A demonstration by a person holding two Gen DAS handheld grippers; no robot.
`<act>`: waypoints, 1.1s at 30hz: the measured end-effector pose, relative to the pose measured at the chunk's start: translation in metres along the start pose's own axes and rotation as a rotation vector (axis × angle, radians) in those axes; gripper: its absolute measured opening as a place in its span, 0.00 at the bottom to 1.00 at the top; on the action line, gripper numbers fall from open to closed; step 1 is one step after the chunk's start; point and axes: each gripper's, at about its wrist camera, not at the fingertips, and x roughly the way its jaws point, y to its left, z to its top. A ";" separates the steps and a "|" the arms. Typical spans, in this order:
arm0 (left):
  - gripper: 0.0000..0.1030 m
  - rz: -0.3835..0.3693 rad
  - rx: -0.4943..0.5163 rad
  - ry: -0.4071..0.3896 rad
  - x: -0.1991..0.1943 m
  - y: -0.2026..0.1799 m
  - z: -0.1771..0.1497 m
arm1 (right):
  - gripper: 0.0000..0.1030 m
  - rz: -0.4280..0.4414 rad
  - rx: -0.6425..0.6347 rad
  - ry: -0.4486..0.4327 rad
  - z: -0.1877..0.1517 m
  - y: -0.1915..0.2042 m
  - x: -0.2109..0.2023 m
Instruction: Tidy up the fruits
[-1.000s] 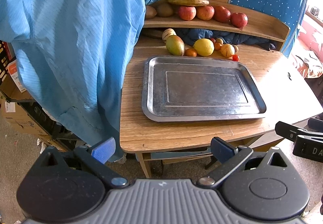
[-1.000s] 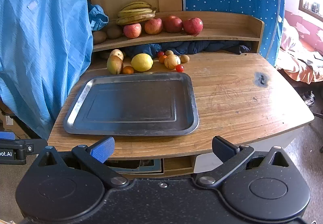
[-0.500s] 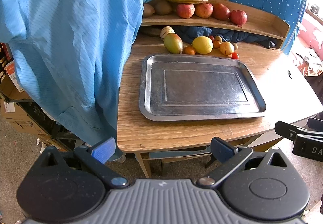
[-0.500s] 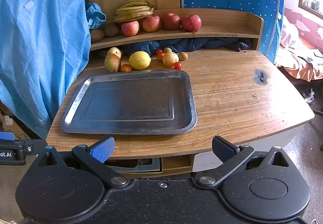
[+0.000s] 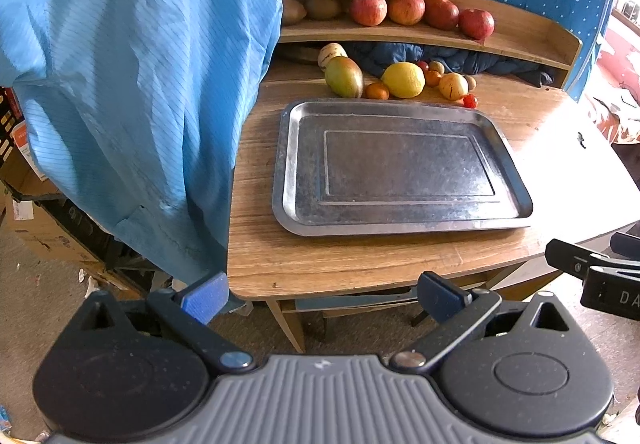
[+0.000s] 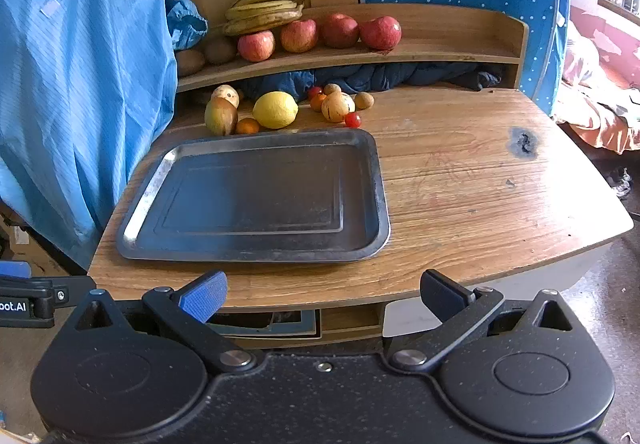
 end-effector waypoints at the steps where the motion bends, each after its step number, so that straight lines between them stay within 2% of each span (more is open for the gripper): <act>1: 0.99 0.002 -0.001 0.005 0.001 -0.001 0.001 | 0.99 0.003 -0.001 0.004 0.001 -0.001 0.002; 14: 0.99 0.040 -0.008 0.070 0.021 -0.021 0.015 | 0.99 0.026 -0.016 0.068 0.016 -0.023 0.028; 20: 0.99 0.094 -0.007 0.122 0.036 -0.038 0.026 | 0.99 0.044 -0.029 0.092 0.028 -0.040 0.043; 33: 0.99 0.138 -0.034 0.135 0.056 -0.089 0.058 | 0.99 0.100 -0.057 0.104 0.055 -0.091 0.069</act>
